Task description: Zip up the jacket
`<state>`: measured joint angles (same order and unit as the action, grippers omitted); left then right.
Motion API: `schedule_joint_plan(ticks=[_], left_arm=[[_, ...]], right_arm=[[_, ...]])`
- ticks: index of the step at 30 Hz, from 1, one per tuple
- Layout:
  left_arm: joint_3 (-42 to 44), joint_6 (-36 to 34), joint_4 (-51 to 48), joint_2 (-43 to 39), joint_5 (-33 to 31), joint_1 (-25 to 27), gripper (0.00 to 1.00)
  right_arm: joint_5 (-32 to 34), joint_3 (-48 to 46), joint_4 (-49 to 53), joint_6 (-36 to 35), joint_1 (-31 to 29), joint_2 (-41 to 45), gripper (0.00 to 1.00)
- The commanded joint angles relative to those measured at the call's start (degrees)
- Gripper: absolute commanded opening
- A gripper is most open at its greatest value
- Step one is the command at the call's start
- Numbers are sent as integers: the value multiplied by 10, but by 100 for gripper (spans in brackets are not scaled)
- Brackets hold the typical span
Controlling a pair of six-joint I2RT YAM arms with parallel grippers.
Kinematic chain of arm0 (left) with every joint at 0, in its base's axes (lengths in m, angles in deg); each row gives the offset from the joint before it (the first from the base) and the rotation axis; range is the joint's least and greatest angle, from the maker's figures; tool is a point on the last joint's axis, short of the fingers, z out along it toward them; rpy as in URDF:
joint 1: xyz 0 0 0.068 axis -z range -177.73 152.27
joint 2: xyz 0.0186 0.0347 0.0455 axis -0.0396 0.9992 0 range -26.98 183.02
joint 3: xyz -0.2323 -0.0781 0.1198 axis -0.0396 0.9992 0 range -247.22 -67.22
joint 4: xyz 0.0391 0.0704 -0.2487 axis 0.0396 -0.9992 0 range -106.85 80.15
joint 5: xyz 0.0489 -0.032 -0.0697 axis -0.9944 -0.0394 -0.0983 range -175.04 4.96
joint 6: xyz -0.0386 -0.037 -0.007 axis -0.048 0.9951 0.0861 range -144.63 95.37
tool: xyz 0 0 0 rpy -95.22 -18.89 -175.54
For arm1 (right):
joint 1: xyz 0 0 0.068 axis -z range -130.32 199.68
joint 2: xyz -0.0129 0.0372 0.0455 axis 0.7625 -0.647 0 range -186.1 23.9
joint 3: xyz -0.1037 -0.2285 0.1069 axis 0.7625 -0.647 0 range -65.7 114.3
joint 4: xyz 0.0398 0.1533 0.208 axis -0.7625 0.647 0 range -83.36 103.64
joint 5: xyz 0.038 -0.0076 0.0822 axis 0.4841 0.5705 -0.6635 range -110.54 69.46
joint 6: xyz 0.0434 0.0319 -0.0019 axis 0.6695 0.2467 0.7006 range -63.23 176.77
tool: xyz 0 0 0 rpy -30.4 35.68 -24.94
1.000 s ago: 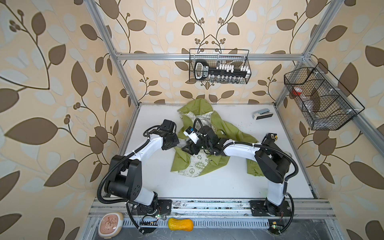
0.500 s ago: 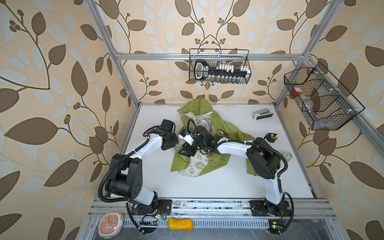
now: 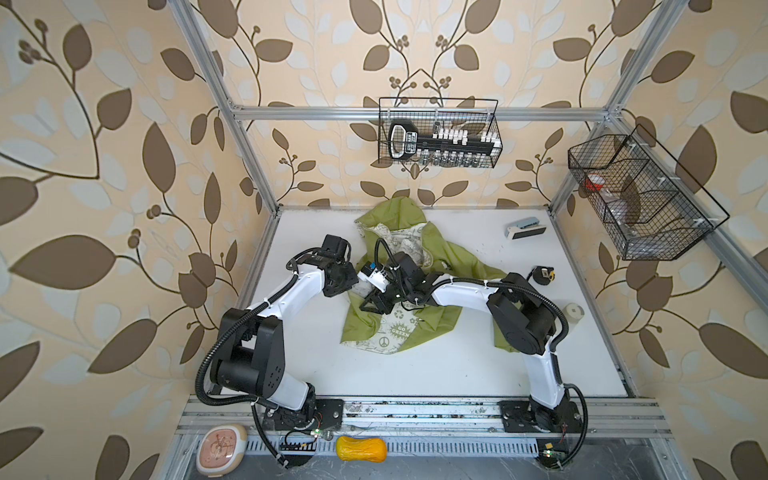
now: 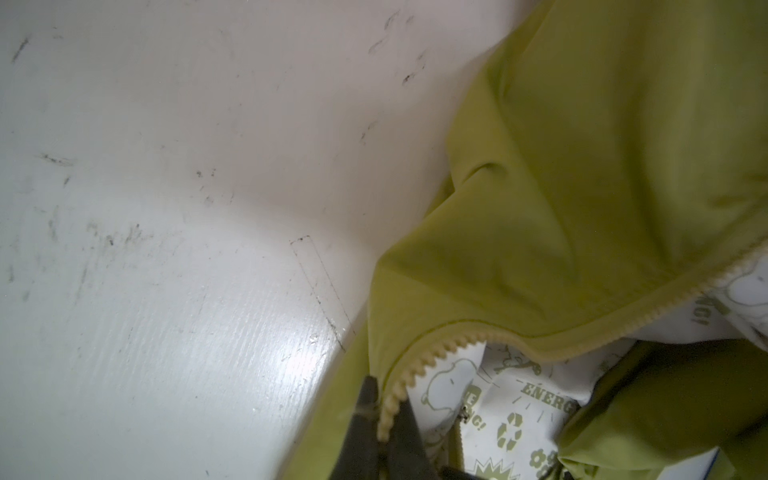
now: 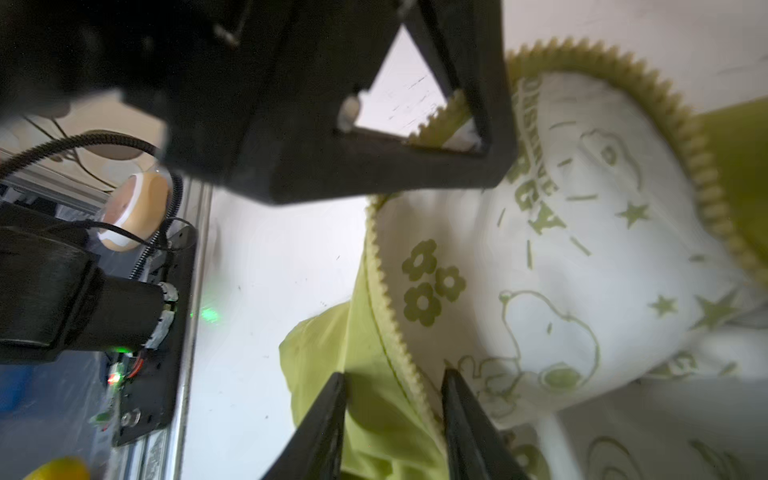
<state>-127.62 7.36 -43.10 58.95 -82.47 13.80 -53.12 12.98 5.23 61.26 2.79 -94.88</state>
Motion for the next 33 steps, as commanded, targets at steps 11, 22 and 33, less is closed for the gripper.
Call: schedule_joint_plan(ticks=[11,22,33], left_arm=[[-88,-54,-30,11,138,1,0],[-118,-46,-7,114,115,95,0],[-158,-71,-68,49,73,96,0]], right_arm=[[-16,-157,-52,79,-40,170,6],[83,-285,-107,137,-60,244,0],[116,-294,-55,224,39,296,12]])
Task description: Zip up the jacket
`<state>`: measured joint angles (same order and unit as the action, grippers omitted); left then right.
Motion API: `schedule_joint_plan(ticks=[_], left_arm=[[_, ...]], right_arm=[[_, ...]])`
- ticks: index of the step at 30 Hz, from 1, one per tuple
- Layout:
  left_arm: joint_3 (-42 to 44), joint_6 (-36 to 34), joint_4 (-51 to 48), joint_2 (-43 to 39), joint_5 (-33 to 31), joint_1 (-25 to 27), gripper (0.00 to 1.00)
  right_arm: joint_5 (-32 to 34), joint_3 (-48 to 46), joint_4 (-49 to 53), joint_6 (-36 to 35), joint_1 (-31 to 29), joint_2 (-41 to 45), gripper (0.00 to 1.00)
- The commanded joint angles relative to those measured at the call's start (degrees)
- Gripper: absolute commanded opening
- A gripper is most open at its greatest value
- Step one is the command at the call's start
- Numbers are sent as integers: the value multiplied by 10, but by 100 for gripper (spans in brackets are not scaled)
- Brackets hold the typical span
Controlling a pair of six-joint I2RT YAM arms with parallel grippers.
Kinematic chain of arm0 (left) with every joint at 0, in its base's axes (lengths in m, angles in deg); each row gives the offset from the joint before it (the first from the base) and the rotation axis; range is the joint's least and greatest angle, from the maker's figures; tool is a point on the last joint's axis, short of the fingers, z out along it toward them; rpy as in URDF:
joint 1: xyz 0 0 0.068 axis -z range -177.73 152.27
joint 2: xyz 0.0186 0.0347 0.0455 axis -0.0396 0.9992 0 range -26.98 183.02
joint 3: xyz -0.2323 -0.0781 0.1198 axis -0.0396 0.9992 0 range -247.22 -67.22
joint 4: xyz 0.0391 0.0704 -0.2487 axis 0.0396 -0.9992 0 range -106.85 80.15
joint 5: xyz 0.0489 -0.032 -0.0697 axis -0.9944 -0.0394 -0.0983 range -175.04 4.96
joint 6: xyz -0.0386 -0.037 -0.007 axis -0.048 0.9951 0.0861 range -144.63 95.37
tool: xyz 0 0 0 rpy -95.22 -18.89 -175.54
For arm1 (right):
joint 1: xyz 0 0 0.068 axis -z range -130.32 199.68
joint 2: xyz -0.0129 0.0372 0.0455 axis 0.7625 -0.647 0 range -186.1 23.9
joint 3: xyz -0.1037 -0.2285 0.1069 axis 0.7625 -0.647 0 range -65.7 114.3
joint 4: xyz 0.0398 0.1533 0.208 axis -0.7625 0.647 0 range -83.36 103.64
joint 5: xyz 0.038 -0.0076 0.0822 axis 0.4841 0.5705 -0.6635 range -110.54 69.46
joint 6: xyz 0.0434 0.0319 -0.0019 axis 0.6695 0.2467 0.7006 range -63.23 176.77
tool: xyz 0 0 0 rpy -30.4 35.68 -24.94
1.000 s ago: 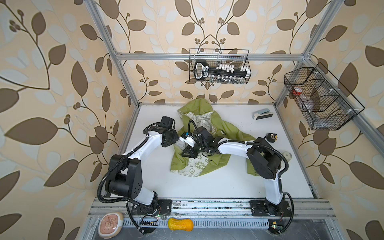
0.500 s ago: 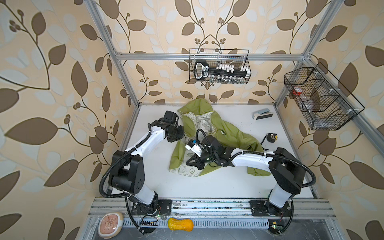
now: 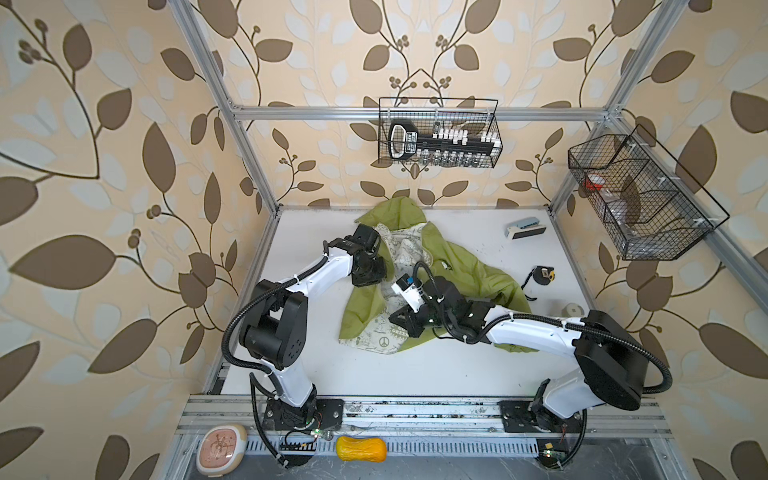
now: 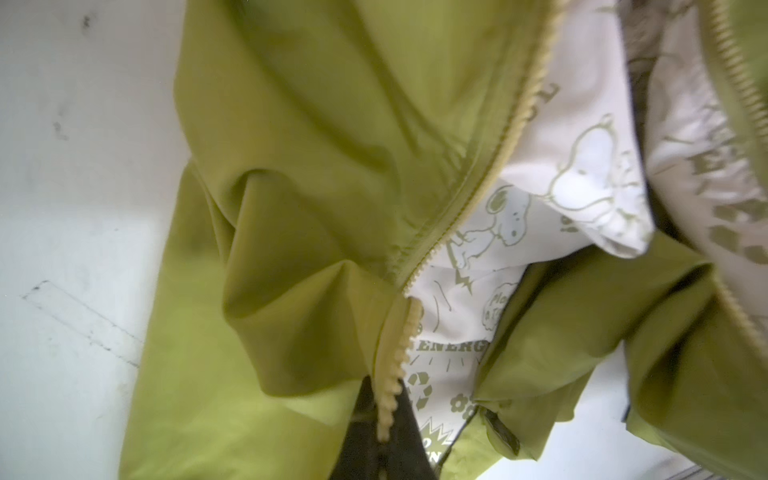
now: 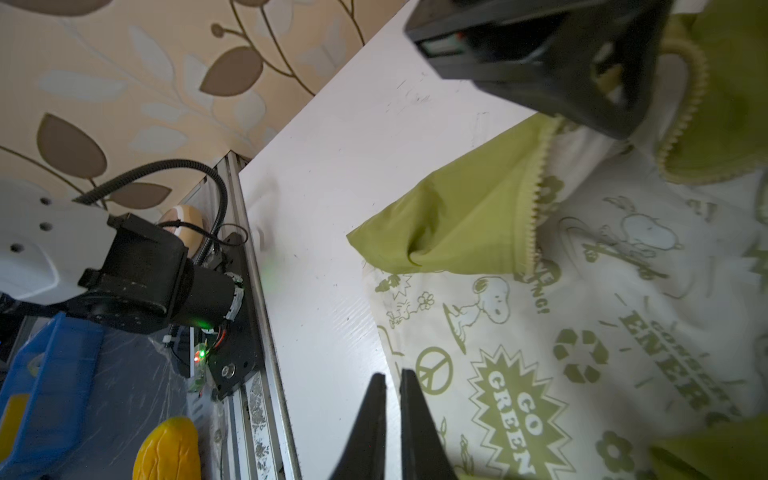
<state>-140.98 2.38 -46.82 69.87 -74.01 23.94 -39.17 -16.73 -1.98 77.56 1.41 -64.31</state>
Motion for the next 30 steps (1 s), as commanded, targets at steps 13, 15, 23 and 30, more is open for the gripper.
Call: schedule_joint_plan(ticks=[13,15,23,30], left_arm=[[-18,-72,-73,-164,50,-6,0],[-25,-71,-77,-167,55,-6,0],[-49,-69,-85,-149,82,-6,0],[-68,-72,-115,-149,117,-7,0]], right_arm=[[-100,108,8,95,89,-88,37],[-114,116,-9,100,89,-97,40],[-152,92,-91,105,86,-99,53],[-206,15,-226,128,97,-62,64]])
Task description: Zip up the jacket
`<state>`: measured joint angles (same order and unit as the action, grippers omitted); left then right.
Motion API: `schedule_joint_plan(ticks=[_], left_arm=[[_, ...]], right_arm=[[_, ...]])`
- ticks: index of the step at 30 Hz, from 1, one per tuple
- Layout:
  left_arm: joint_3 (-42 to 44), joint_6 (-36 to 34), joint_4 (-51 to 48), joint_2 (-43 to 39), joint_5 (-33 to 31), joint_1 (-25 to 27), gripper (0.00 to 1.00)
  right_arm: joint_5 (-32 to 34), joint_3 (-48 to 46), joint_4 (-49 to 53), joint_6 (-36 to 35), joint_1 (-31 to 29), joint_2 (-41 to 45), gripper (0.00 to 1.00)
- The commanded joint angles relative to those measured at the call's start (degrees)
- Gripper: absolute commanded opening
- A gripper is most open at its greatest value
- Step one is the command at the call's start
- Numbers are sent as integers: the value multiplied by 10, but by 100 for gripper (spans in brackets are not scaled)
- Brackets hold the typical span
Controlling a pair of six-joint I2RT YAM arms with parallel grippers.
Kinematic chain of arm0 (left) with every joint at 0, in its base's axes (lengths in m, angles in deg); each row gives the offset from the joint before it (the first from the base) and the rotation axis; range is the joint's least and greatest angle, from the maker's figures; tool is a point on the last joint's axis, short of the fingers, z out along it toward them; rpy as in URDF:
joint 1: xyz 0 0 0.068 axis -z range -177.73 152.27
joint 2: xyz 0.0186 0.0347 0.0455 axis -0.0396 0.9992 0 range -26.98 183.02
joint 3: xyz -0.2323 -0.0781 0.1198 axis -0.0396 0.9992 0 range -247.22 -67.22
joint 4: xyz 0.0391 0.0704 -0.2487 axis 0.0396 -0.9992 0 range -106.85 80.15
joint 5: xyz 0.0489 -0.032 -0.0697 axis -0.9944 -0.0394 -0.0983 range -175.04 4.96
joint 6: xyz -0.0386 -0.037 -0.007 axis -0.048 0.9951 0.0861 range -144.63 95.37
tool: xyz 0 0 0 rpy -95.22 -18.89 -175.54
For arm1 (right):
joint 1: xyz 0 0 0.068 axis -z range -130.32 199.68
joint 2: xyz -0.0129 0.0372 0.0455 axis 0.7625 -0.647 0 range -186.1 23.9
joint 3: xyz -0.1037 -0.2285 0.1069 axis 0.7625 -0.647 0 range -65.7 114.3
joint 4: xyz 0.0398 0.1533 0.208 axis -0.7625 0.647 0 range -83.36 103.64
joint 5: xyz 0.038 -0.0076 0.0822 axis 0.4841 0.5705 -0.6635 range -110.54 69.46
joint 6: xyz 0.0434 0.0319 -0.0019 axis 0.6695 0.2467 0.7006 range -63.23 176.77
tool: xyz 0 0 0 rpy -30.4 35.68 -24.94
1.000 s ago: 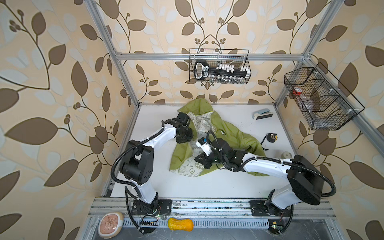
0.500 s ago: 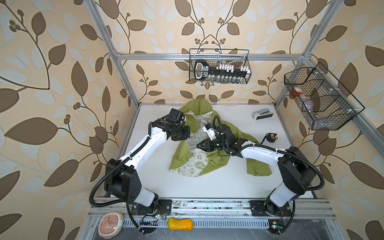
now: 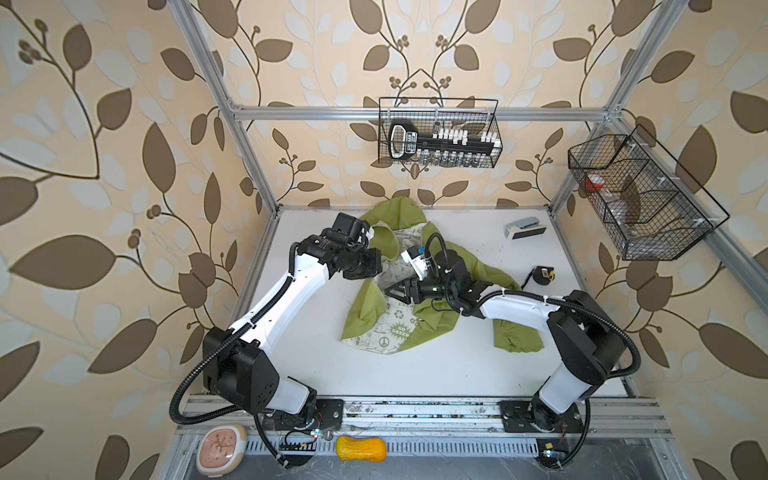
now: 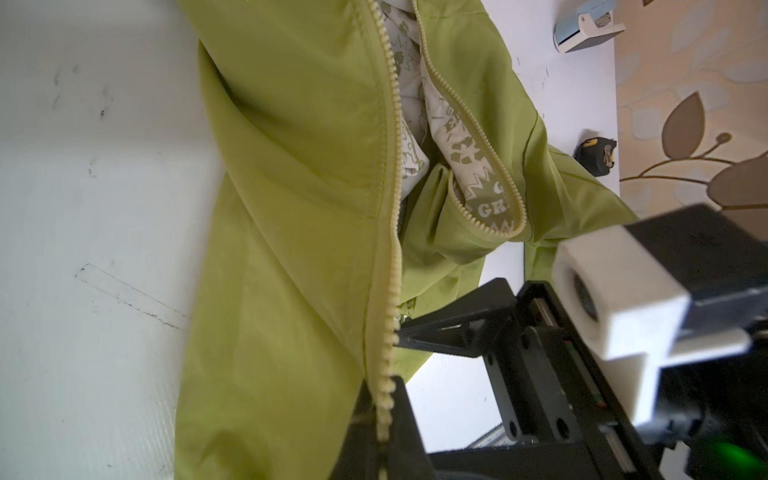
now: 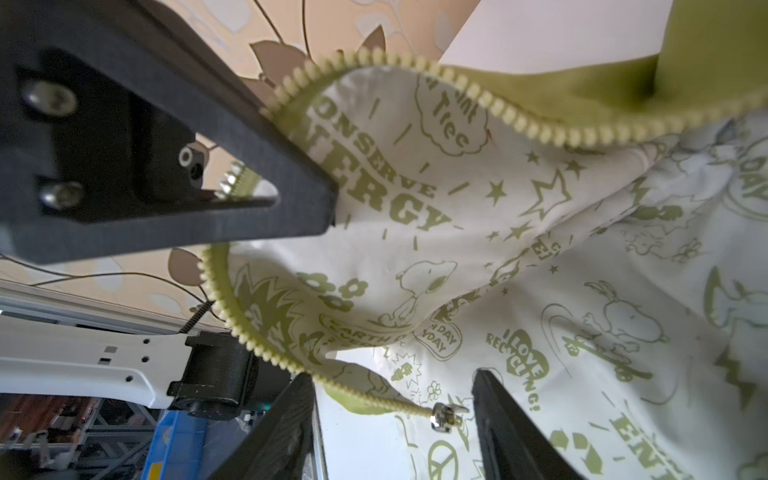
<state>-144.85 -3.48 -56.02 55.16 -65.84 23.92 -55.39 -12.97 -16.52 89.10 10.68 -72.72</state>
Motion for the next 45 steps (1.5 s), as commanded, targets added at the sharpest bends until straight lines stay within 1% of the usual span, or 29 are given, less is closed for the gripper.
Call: schedule_joint_plan(ticks=[1,7,11,16,18,24,25,28,32,34,38,45], left_arm=[[-29,-14,-26,-1,36,-6,0],[-32,-15,-37,-10,56,-6,0],[-41,-9,-37,-4,84,-10,0],[-55,-2,-35,-1,114,-14,0],[-59,0,-37,18,128,-15,0],[-62,0,-46,17,137,-18,0],[-62,0,-46,16,137,-19,0],[-60,3,-45,15,132,-25,0],[-52,4,-40,20,123,-30,0],[-45,2,-37,24,121,-31,0],[-31,2,-25,32,122,-31,0],[-1,4,-3,36,119,-31,0]], right_arm=[[-55,-25,-91,12,5,23,64],[-114,-12,-92,-13,4,22,64],[-148,2,-80,-30,-4,16,61],[-163,11,-75,-46,-9,-9,61],[-162,20,-63,-60,-12,-22,62],[-166,33,-58,-72,-12,-47,61],[-170,33,-61,-69,-13,-48,59],[-175,21,-65,-67,-18,-45,47],[-168,-19,-79,-61,-26,-21,37],[-158,-36,-82,-59,-30,-8,34],[-141,-49,-64,-62,-38,7,26],[-105,-51,-29,-63,-48,18,15]])
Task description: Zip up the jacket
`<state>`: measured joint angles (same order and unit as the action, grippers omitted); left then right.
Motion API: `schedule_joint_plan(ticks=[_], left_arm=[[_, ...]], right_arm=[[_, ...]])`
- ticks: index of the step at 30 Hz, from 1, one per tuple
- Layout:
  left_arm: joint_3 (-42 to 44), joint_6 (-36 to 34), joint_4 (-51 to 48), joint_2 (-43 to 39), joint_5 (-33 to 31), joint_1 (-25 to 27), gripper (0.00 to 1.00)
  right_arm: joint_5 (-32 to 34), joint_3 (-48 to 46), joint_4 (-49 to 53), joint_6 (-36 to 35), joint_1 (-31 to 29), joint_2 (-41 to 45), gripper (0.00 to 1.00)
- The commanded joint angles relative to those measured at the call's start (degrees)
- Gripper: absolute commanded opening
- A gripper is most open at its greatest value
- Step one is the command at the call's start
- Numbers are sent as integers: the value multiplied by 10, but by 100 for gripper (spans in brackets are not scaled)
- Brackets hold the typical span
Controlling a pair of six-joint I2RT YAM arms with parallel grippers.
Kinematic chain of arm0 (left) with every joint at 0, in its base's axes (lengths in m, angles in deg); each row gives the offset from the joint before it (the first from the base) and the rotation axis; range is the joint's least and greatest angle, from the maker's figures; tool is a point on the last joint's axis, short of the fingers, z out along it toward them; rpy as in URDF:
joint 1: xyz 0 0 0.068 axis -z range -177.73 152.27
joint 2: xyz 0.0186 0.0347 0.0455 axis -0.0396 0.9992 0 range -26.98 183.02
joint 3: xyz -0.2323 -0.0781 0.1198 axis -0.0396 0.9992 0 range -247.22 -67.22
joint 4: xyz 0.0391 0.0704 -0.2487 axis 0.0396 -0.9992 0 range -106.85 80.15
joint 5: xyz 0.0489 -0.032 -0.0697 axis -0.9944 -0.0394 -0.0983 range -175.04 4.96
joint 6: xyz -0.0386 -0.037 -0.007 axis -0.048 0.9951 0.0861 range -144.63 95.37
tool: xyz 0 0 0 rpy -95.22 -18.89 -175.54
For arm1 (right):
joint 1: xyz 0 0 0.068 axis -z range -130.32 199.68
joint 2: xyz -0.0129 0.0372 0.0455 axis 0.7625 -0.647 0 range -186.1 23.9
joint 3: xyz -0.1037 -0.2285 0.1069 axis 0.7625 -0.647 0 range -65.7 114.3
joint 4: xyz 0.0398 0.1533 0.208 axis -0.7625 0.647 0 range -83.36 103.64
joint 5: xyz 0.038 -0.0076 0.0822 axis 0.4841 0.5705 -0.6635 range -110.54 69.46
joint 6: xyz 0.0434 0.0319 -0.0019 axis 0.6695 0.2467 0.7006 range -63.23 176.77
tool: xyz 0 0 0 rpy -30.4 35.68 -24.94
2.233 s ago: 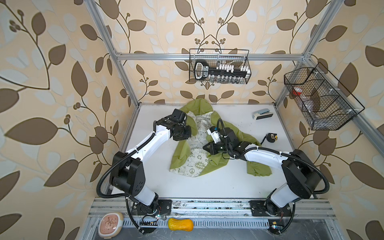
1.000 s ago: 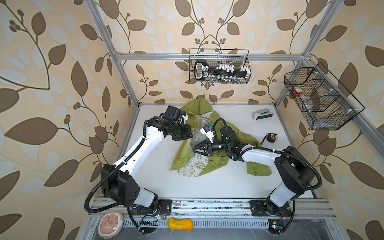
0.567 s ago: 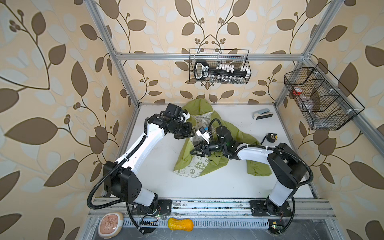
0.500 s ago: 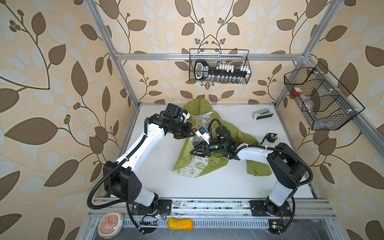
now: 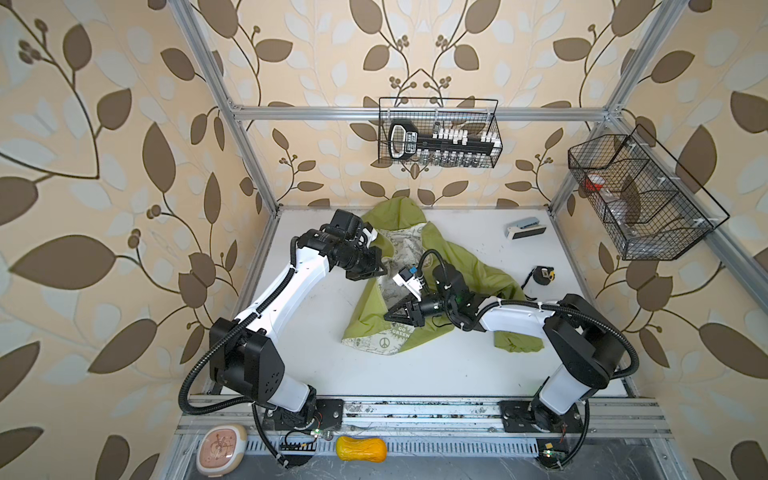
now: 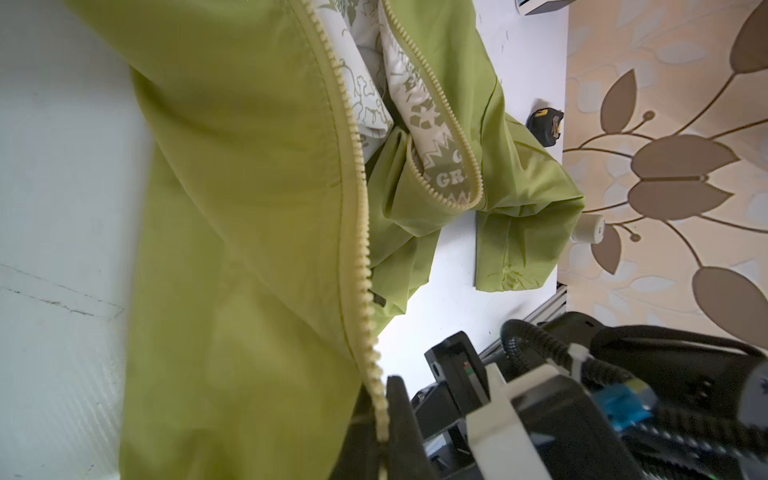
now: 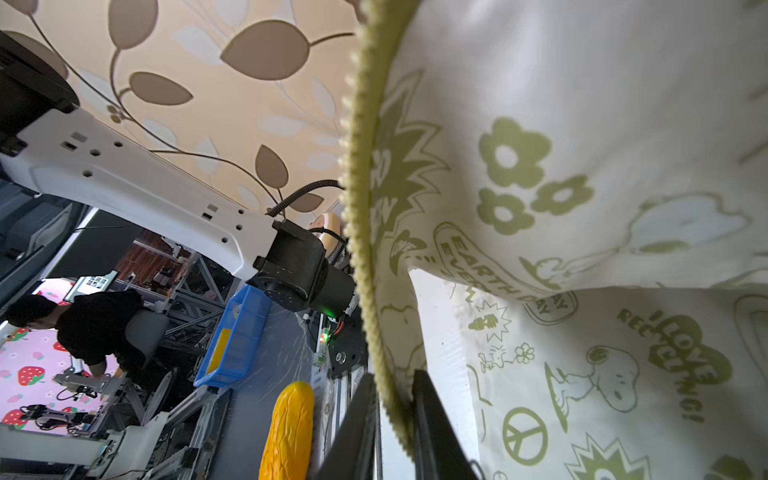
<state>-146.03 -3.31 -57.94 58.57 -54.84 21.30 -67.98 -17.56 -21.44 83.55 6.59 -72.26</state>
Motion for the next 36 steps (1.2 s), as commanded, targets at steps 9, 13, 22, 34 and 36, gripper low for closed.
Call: schedule_joint_plan(ticks=[9,13,22,34,36], left_arm=[[58,8,56,34,7,-5,0],[72,13,69,43,10,-5,0],[109,32,116,80,5,-5,0],[54,43,112,119,-32,-5,0],[34,47,108,121,-31,-5,0]], right_arm=[[65,-8,43,7,-34,-9,4],[77,-8,32,24,-62,-26,2],[112,-11,-41,102,-73,-93,0],[117,14,-46,123,-38,-117,0],[127,36,4,93,-31,-109,0]])
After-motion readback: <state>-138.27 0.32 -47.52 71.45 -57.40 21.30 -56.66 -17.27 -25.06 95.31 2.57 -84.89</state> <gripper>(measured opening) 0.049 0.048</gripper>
